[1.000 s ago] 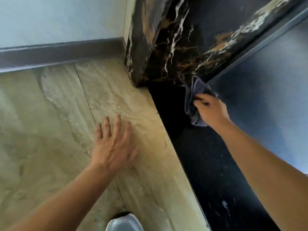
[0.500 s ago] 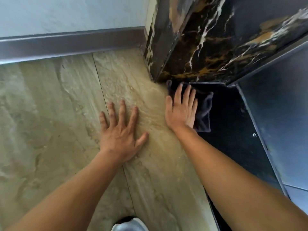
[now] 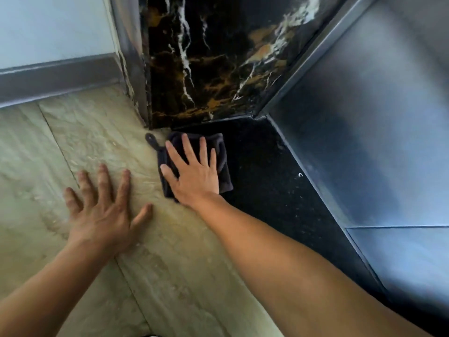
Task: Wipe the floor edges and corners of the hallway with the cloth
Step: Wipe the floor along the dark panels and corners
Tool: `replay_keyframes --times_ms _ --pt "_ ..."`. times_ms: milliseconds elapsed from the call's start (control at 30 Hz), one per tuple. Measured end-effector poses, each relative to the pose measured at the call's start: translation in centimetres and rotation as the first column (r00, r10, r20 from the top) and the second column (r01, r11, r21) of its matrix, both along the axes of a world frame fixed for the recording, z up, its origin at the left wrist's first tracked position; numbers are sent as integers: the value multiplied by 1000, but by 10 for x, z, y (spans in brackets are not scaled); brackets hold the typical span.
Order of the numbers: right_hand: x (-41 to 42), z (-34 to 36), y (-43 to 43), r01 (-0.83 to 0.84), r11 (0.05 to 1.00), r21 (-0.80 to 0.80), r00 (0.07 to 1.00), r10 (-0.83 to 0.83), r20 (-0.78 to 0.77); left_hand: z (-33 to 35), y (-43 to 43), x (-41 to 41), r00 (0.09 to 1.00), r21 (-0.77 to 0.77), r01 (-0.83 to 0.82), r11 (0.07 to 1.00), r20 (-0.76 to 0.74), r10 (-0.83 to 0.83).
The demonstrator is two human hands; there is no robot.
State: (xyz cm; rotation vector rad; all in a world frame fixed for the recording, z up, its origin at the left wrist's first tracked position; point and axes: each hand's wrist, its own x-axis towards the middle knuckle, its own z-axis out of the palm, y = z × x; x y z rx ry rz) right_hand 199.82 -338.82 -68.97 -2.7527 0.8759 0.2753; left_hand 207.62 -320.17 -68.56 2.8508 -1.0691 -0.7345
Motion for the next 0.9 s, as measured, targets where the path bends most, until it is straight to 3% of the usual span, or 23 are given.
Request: replay_keyframes --times_ms 100,167,233,333,467,567,600,667,733,767,833,900 --pt "-18 1 -34 -177 982 -59 984 176 -18 5 -4 0 1000 50 7 999 -27 -6" --pt "-32 -2 -70 28 997 -76 998 -33 -63 9 -3 1 999 56 13 998 -39 -11" --pt "-34 -1 -89 312 949 -49 942 -316 -110 9 -2 3 999 61 23 998 -46 -20" --pt "-11 0 -60 417 909 -5 904 -415 -108 9 -2 2 999 71 17 997 -52 -13" --pt "10 2 16 102 995 12 994 -101 -43 5 -5 0 999 68 -5 998 -46 8" --pt "-3 1 0 -124 992 -10 991 123 -54 7 -3 2 998 65 9 998 -60 -5" --pt "-14 0 -20 -98 995 -35 993 95 -68 8 -2 3 997 60 12 998 -71 -7" --pt "-34 0 -69 193 980 -59 977 -197 -80 11 -1 5 997 57 11 998 -82 -7" --pt "-44 2 -104 548 836 -21 831 -547 -97 12 -1 6 996 64 20 998 -93 -14" --pt "-40 3 -109 636 771 -4 767 -633 -107 12 0 6 996 63 21 998 -93 -15" --pt "-17 3 -96 662 750 0 746 -659 -98 10 -1 4 996 52 10 999 -85 -5" --pt "8 0 -63 534 846 0 844 -533 -63 6 -2 4 997 41 -3 999 -73 6"
